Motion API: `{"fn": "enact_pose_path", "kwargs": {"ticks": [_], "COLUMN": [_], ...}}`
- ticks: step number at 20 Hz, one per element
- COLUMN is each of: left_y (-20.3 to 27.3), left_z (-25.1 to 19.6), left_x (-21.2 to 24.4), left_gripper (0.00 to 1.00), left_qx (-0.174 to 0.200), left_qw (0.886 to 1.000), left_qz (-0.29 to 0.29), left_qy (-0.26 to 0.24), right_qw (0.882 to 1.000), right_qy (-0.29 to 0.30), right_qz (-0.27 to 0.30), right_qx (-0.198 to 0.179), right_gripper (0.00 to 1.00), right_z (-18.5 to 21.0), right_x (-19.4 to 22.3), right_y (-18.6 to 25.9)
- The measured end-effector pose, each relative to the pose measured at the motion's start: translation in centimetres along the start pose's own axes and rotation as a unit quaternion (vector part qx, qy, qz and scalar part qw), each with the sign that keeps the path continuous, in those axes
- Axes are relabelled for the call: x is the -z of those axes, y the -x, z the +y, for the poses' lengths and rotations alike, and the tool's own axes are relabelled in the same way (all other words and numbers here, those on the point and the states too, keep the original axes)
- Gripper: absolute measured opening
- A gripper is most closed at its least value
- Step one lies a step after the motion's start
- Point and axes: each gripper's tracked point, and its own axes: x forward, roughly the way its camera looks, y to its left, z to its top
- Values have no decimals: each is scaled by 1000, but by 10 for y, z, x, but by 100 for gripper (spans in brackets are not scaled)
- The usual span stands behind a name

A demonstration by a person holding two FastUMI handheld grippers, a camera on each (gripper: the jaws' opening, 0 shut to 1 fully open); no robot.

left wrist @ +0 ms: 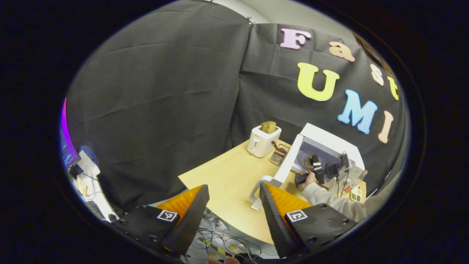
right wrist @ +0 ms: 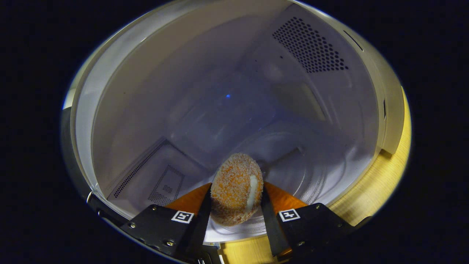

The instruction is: Open the microwave oven with the left hand, put the food in, and close the microwave oven.

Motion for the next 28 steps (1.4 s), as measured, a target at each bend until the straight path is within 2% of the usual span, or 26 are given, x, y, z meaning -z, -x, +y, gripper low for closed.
{"fn": "enact_pose_path", "kwargs": {"ticks": [1, 3, 4, 5, 6, 7, 9, 12, 15, 16, 17, 18, 23, 26, 27, 28], "left_y": [-1, 1, 2, 5, 9, 12, 25, 39, 57, 63, 69, 76, 115, 128, 132, 132], "left_z": [0, 2, 1, 3, 7, 11, 19, 36, 47, 52, 57, 63, 86, 101, 102, 98], "left_x": [-2, -6, -9, -11, -13, -13, -9, -15, -25, -25, -25, -25, -15, -6, -8, -8], "left_gripper": [92, 92, 87, 96, 87, 92, 92, 92, 92, 96, 96, 87, 87, 92, 87, 87], "left_qx": [2, 6, 8, 7, 5, 4, 3, 2, 8, 13, 18, 25, 71, 90, 99, 109], "left_qw": [1000, 1000, 1000, 1000, 1000, 1000, 1000, 999, 998, 997, 997, 996, 990, 987, 985, 984], "left_qz": [-1, -6, -10, -14, -17, -20, -24, -33, -56, -64, -71, -78, -113, -129, -135, -138], "left_qy": [3, 6, 5, 3, 2, 5, 18, 24, 31, 31, 32, 35, 54, 40, 31, 20], "right_qw": [1000, 1000, 1000, 1000, 1000, 999, 999, 997, 993, 991, 988, 985, 965, 956, 954, 951], "right_qy": [2, 8, 7, 7, 16, 32, 44, 57, 96, 112, 126, 139, 234, 252, 252, 254], "right_qz": [2, 7, 8, 4, 1, 2, 7, 41, 68, 77, 88, 96, 89, 103, 110, 114], "right_qx": [2, 5, 6, 3, 8, 14, 17, 10, -7, -14, -20, -32, -85, -109, -119, -131], "right_gripper": [73, 75, 75, 75, 85, 88, 96, 98, 98, 98, 98, 98, 98, 98, 98, 98], "right_z": [0, 1, 1, 3, 3, 1, -1, -2, 4, 7, 9, 15, 38, 42, 44, 45], "right_x": [-1, -2, -2, -5, -7, -7, -10, -1, 0, -2, -4, -8, -35, -41, -43, -48], "right_y": [-2, -1, -1, 2, 1, 4, 7, 22, 58, 71, 88, 106, 209, 271, 293, 315]}}
